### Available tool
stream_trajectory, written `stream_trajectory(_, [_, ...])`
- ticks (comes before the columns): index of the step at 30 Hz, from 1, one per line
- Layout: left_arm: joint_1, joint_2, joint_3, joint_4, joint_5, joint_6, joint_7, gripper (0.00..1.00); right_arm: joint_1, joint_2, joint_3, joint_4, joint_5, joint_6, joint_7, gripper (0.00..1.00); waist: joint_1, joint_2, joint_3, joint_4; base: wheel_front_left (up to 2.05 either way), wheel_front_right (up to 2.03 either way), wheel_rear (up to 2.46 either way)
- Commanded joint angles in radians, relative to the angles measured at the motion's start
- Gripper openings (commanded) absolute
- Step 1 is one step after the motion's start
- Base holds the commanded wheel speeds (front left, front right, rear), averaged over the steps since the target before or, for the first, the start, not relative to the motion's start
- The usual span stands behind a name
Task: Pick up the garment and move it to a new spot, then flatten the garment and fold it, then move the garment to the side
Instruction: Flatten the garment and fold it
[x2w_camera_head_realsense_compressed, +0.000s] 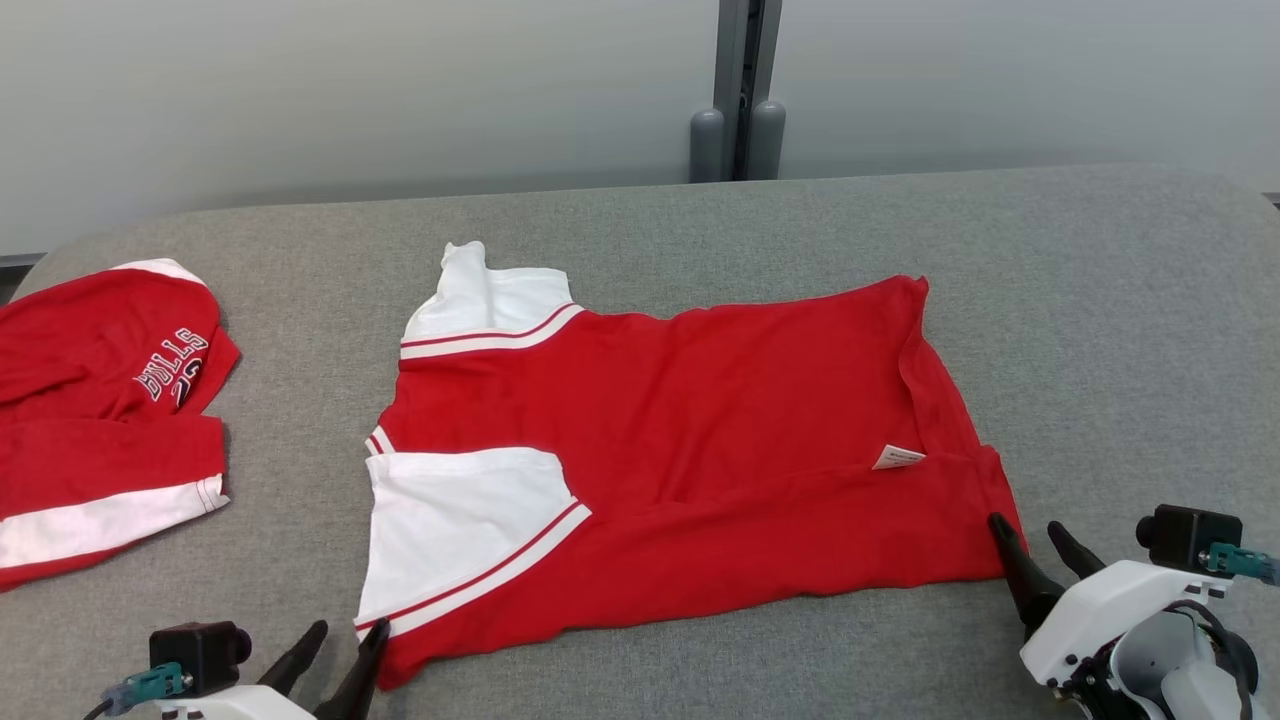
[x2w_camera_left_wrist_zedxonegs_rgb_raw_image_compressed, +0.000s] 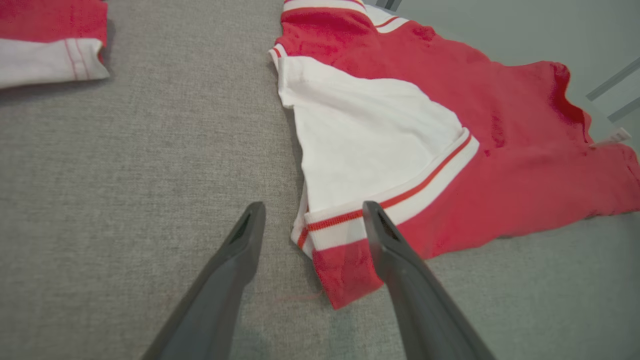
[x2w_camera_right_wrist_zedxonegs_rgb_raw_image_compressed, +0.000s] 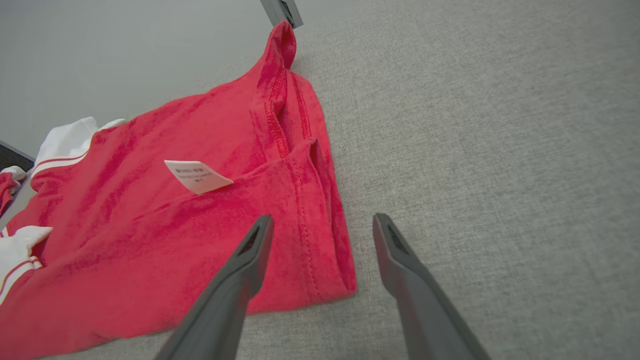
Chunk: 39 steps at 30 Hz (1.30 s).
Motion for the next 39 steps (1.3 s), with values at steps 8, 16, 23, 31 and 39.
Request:
stream_trajectory(8, [-0.037,-0.038,-0.045,0.072,-0.049,-0.059,0.117,1.00,-0.054,0.007,0.039,0.072,0.025,0.000,0.048,1.00,0.0000,0.0000,0.009,-0.006,0.00,0.00,0.00])
stream_trajectory(16, [-0.044,-0.049,-0.040,0.070,-0.095,-0.066,0.164,0.63,-0.073,0.018,0.088,0.117,0.066,0.000,0.060,0.42,0.0000,0.0000,0.011,-0.007,0.00,0.00,0.00])
stream_trajectory(23, [-0.052,-0.040,-0.033,0.075,-0.094,-0.085,0.153,0.00,-0.087,0.012,0.122,0.138,0.106,0.000,0.045,0.00,0.0000,0.0000,-0.003,-0.006,0.00,0.00,0.00])
stream_trajectory(31, [-0.043,0.023,-0.027,0.012,-0.083,-0.073,0.171,0.00,-0.082,-0.027,0.132,0.105,0.168,0.000,0.059,0.00,0.0000,0.0000,-0.025,-0.006,0.00,0.00,0.00])
stream_trajectory(39, [0.013,0.133,-0.045,-0.084,-0.102,-0.052,0.272,0.00,-0.008,-0.071,0.144,0.022,0.220,0.000,0.174,0.00,0.0000,0.0000,-0.059,-0.018,0.00,0.00,0.00])
